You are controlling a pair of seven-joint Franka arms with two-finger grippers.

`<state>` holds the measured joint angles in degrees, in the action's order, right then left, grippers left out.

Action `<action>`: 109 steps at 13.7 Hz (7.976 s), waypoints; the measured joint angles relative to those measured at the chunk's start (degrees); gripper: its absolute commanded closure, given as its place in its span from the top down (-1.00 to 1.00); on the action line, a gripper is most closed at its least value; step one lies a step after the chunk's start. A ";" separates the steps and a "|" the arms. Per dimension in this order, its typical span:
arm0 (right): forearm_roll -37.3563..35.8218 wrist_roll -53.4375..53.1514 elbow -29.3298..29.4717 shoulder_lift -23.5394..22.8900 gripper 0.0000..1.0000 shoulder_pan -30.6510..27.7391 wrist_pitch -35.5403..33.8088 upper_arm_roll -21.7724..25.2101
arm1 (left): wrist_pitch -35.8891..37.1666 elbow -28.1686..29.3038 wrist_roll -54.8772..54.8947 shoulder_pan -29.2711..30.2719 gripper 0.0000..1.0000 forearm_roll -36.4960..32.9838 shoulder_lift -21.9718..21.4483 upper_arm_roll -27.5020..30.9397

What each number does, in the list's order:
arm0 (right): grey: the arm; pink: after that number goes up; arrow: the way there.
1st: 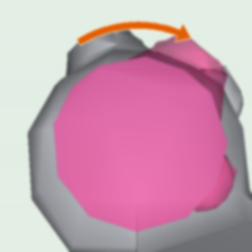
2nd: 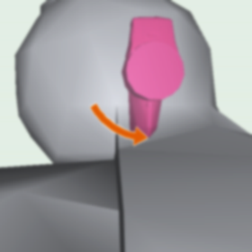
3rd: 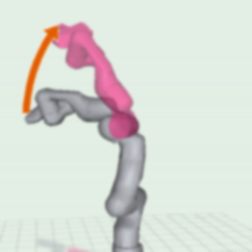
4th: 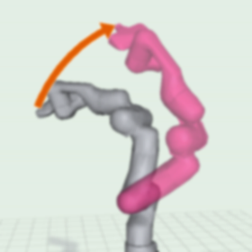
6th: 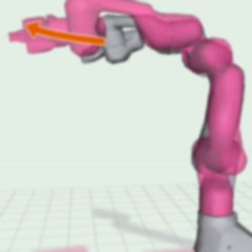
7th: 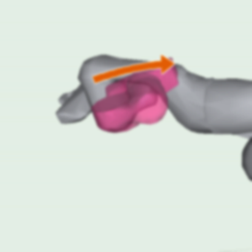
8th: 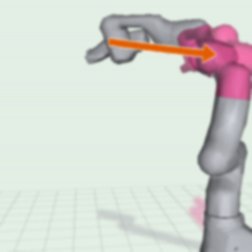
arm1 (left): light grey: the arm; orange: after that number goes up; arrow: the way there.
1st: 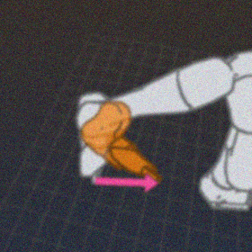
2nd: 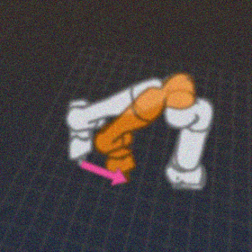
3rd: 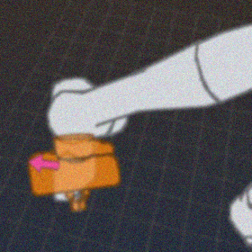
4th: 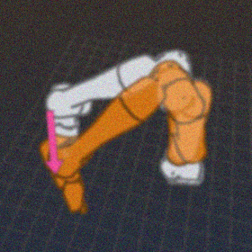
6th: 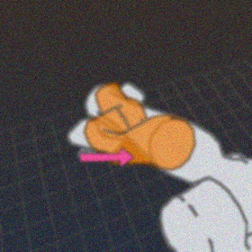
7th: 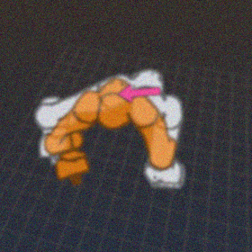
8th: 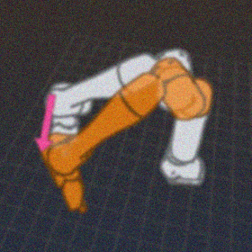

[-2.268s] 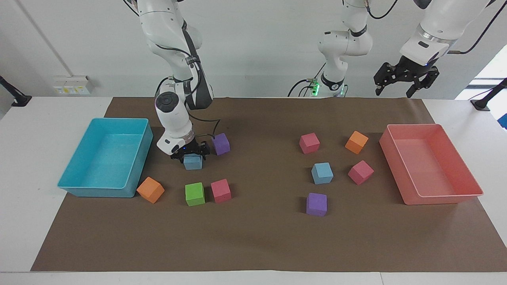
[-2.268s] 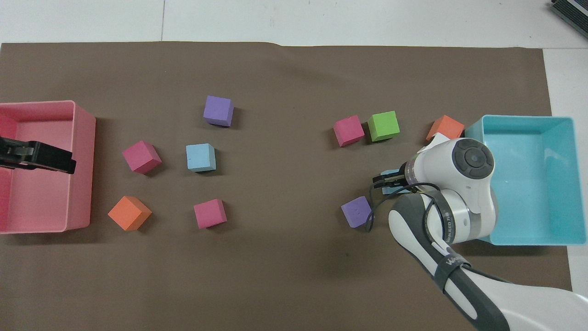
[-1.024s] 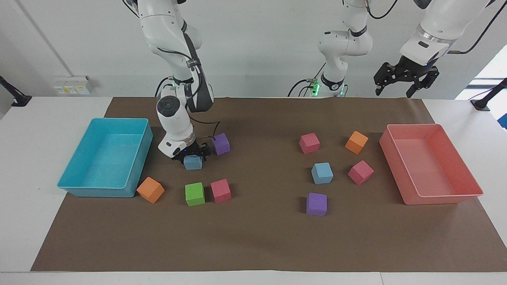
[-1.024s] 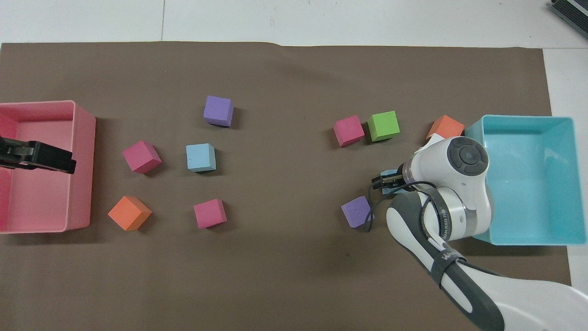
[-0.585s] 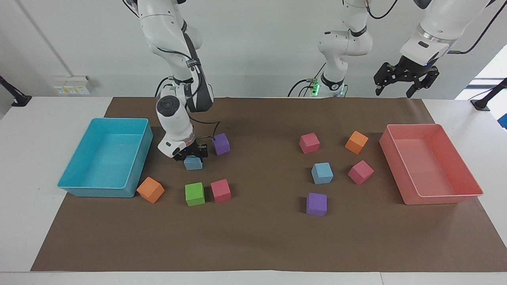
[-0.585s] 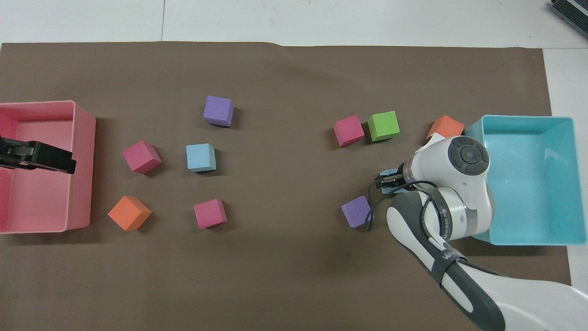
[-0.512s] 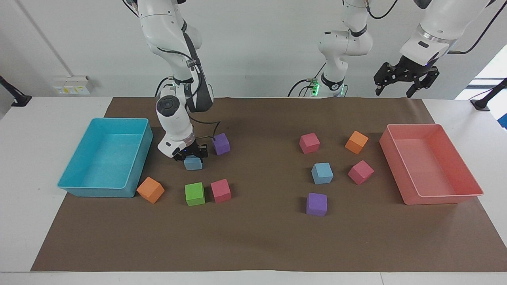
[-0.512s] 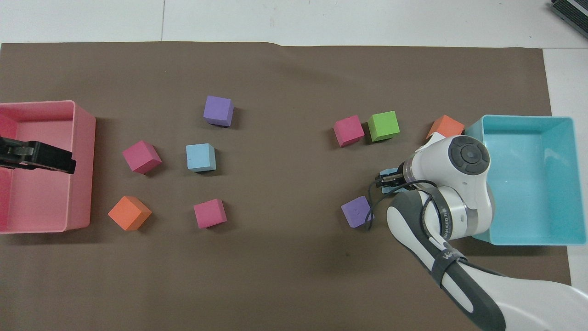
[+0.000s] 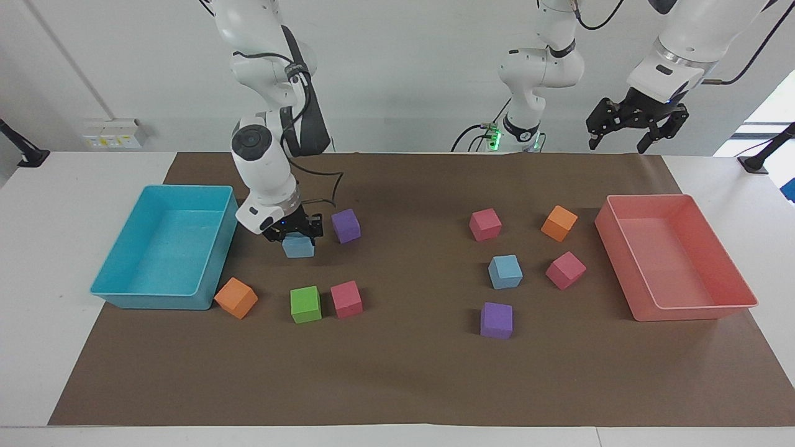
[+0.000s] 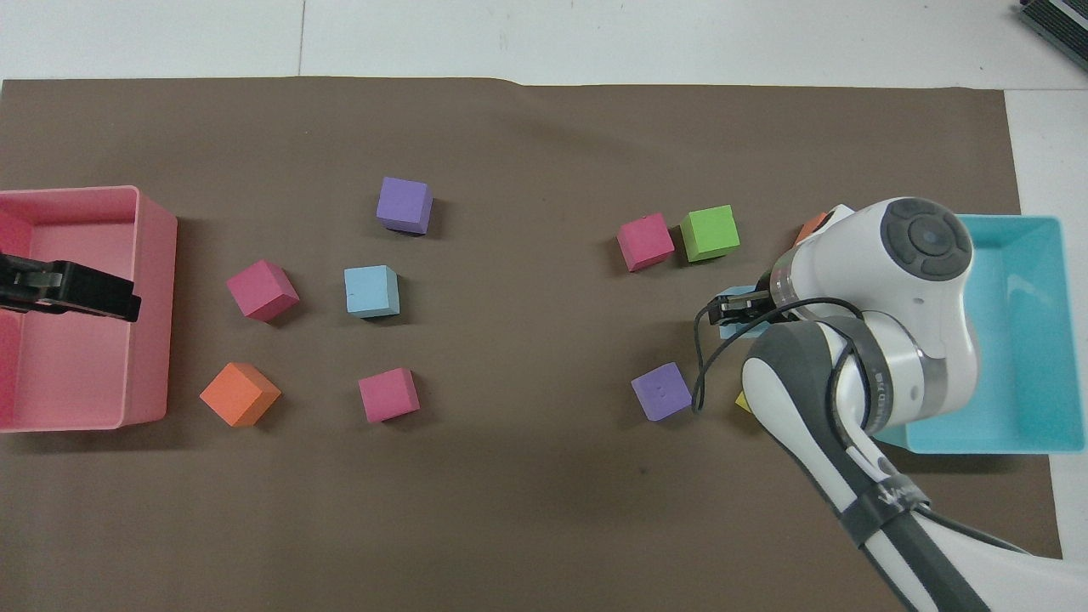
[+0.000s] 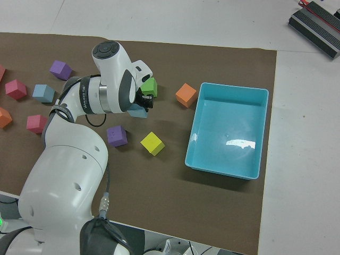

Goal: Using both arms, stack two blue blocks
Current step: 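Carry the light blue cube with the right gripper to the table center, then set the cube down, open the right gripper and lift slightly, then grasp the other light blue cube with the left gripper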

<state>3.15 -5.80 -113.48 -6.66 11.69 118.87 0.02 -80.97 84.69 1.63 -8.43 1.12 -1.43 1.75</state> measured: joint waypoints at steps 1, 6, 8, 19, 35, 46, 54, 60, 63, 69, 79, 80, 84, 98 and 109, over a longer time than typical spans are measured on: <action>0.00 -0.64 1.69 0.57 -1.00 0.30 -2.44 -0.04 | 0.00 0.00 0.00 0.00 1.00 0.00 0.00 0.00; -0.03 -8.10 5.85 -0.07 -1.00 5.45 -4.70 -0.14 | 0.00 0.00 0.00 0.00 1.00 0.00 0.00 0.00; -0.03 -12.33 8.05 -2.03 -1.00 8.04 -4.70 -0.16 | 0.00 0.00 0.00 0.00 1.00 0.00 0.00 0.00; -0.05 -28.93 20.77 -17.59 -1.00 19.99 -4.30 -0.19 | 0.00 0.00 0.00 0.00 1.00 0.00 0.00 0.00; -0.63 -24.04 24.14 -25.04 -1.00 24.18 0.81 -0.18 | 0.00 0.00 0.00 0.00 1.00 0.00 0.00 0.00; -0.58 -24.15 23.32 -26.93 -0.99 24.09 5.26 -0.20 | -0.03 0.00 0.00 0.00 1.00 0.00 0.00 -0.02; -0.60 -24.28 23.41 -27.01 1.00 24.39 5.29 -0.22 | -0.12 0.00 0.00 0.00 1.00 0.00 0.02 -0.02; -0.62 -24.38 23.61 -21.01 1.00 24.03 2.42 0.36 | -0.21 0.00 -0.04 0.00 1.00 0.00 0.02 -0.07; -0.62 -24.42 23.51 -16.97 1.00 22.93 -0.49 0.87 | -0.21 0.00 -0.16 0.00 1.00 0.00 0.00 -0.15; 7.09 -19.78 18.46 -12.58 1.00 16.16 -1.02 0.75 | -4.49 0.02 -0.16 0.00 1.00 0.00 0.15 -0.50; 29.16 -4.21 11.13 -12.70 -1.00 8.92 0.81 0.80 | -18.69 6.03 -0.17 -1.84 1.00 0.03 6.52 -1.99; 30.20 -3.93 10.58 -12.71 -1.00 8.42 0.81 0.81 | -20.68 7.49 -0.17 -2.03 1.00 0.05 6.64 -2.07; 36.85 0.37 8.44 -13.04 -1.00 6.61 0.84 0.82 | -27.16 11.03 -3.90 -5.06 1.00 0.08 9.83 -2.14; 58.95 6.64 5.07 -18.57 -1.00 5.73 2.81 0.66 | -50.37 23.97 -13.12 -10.20 1.00 0.08 18.61 -2.21; 61.00 6.83 4.96 -20.02 -1.00 5.89 3.69 0.59 | -53.30 25.31 -15.22 -10.23 0.76 0.08 20.42 -1.95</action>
<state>64.14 1.03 -108.52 -26.67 17.58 122.55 0.61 -134.27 110.00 -13.59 -18.66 1.20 18.99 -0.20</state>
